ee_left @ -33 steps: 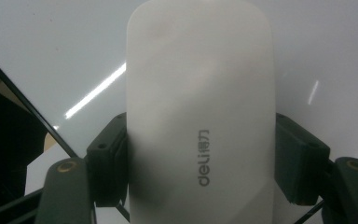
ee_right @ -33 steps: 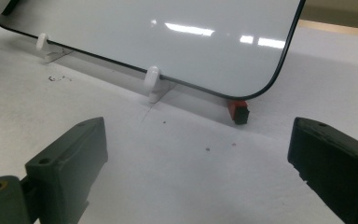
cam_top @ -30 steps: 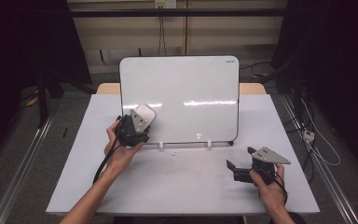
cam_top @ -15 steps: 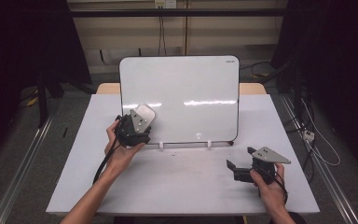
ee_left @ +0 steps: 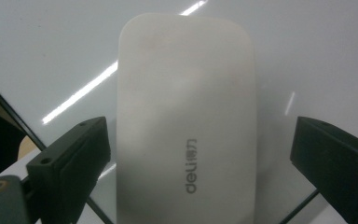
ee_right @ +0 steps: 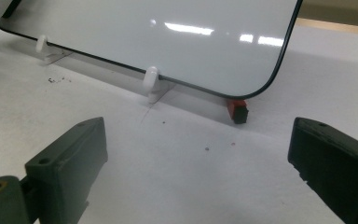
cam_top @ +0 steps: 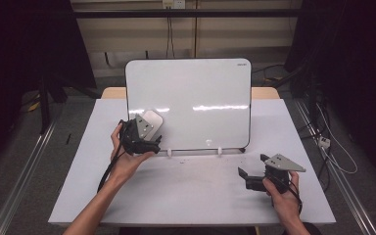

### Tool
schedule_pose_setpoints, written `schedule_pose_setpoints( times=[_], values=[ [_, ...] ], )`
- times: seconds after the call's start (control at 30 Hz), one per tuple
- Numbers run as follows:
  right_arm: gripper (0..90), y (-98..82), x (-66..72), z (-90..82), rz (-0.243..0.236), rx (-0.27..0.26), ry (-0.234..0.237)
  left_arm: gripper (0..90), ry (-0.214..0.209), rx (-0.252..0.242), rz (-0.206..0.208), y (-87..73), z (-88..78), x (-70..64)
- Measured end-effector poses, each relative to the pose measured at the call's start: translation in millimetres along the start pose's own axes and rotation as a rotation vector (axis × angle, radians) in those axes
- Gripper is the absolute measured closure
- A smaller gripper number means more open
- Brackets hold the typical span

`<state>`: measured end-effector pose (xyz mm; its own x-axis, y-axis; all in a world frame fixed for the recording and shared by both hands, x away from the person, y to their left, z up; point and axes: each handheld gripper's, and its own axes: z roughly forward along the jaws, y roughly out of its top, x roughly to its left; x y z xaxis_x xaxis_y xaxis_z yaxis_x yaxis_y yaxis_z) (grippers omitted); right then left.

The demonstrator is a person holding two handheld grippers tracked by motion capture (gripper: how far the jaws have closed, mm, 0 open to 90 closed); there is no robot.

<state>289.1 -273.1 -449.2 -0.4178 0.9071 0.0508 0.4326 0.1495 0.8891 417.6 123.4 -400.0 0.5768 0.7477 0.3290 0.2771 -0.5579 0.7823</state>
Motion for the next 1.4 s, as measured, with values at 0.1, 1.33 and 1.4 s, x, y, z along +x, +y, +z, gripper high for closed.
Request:
schedule_pose_setpoints(
  times=[0.1, 1.33, 1.4],
  values=[
    [4.4, 0.1, 0.3, 0.1, 0.000, 0.001, -0.003, 4.7, -0.006, -0.014, 0.001, 0.5, -1.2, -0.4],
    [4.6, 0.4, 1.5, 1.5, 0.000, -0.003, -0.013, 5.0, -0.120, -0.118, -0.194, -5.3, -56.0, 22.9],
    [4.6, 0.4, 1.5, 1.0, -0.001, -0.003, -0.014, 5.0, -0.119, -0.119, -0.203, -6.5, -60.0, 22.7]
  ],
)
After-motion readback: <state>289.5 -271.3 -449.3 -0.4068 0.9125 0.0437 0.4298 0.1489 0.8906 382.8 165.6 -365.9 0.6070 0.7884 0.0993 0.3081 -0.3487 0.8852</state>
